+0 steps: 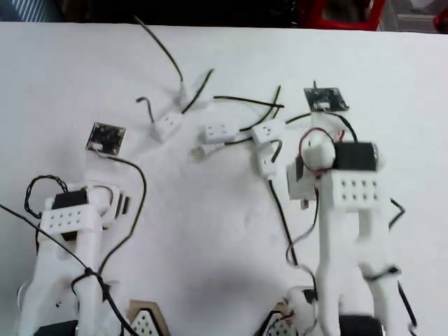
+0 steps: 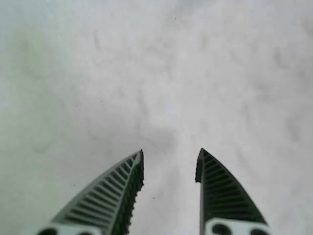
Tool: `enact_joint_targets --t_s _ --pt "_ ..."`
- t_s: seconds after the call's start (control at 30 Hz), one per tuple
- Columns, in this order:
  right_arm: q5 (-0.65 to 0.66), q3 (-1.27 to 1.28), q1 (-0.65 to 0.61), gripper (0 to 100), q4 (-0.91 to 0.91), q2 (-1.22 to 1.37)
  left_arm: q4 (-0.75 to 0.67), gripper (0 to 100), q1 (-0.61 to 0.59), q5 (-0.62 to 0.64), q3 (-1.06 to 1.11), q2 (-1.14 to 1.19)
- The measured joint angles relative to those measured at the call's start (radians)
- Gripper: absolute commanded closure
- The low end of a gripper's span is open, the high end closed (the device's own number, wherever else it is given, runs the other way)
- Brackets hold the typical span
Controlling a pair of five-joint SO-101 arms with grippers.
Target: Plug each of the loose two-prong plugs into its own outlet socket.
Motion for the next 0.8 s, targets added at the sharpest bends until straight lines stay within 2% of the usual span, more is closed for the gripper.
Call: enact_joint_targets --t_s 0.13,0.3,0.53,0.8 --pt "0.000 0.081 -0.068 98.1 -0.061 -0.232 0.000 81 0.000 0.000 0.000 0.000" --pt "0.000 0.276 -0.140 98.1 -0.279 -0.419 0.000 81 0.000 0.000 0.000 0.000" --pt "0.000 0.551 -0.276 98.1 -0.635 -0.470 0.000 81 0.000 0.000 0.000 0.000" --pt "0.000 0.700 -0.517 98.1 -0.899 -0.471 0.000 81 0.000 0.000 0.000 0.000"
